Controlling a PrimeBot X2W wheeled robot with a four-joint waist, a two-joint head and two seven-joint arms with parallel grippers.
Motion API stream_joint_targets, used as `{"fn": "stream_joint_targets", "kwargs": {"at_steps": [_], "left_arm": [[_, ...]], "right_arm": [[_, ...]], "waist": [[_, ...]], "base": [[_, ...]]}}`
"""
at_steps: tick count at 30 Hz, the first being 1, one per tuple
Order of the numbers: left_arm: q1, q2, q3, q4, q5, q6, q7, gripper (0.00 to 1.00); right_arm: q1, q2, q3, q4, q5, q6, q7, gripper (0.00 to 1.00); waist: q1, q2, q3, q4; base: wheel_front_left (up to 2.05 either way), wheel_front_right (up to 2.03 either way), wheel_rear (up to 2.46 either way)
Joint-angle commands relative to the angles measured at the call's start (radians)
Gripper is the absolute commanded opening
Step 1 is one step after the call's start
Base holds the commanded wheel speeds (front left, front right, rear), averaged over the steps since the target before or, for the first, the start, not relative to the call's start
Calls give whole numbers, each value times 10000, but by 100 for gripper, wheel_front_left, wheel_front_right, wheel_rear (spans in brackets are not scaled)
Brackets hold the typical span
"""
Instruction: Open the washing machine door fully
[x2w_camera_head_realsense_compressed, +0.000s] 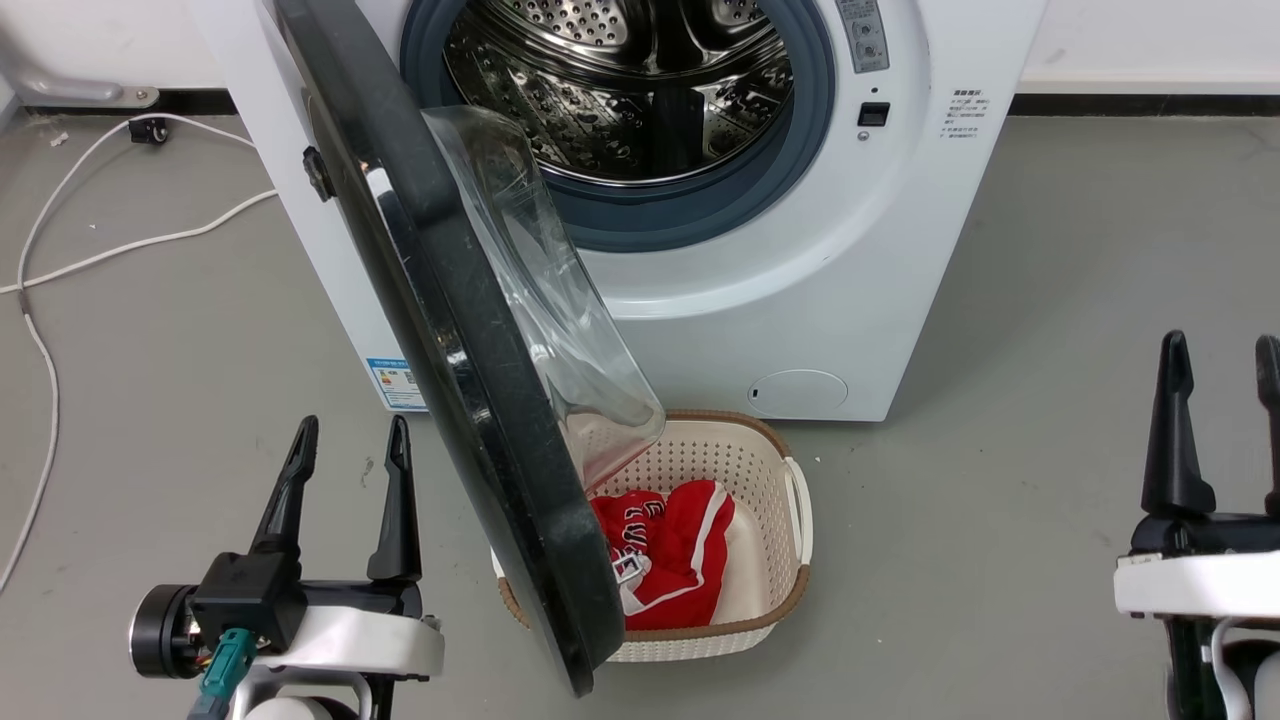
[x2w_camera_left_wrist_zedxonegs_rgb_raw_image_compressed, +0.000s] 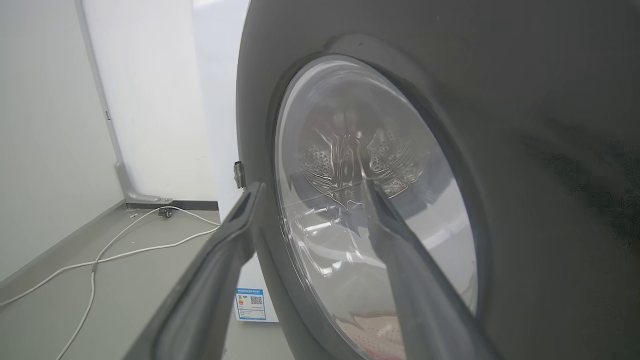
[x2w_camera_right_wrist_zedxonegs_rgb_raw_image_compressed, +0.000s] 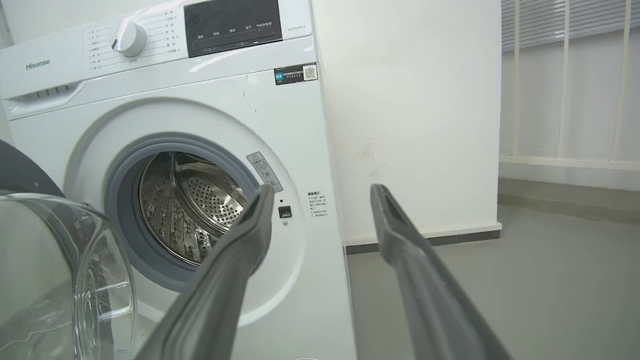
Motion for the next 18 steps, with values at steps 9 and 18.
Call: {"fn": "stream_joint_targets", "kwargs": {"at_steps": [9, 18], "left_arm": [[-86, 0, 90, -114, 127, -9, -24, 100], [-58, 0, 140, -151, 200, -45, -24, 100]], "right_arm": [[1479, 60, 711, -1425, -1050, -3, 604, 100], [1556, 61, 756, -941, -720, -3, 439, 100]], "waist": [[0, 0, 23, -43], [0, 0, 62, -126]], "base": [[0, 0, 0], [0, 0, 0]]}}
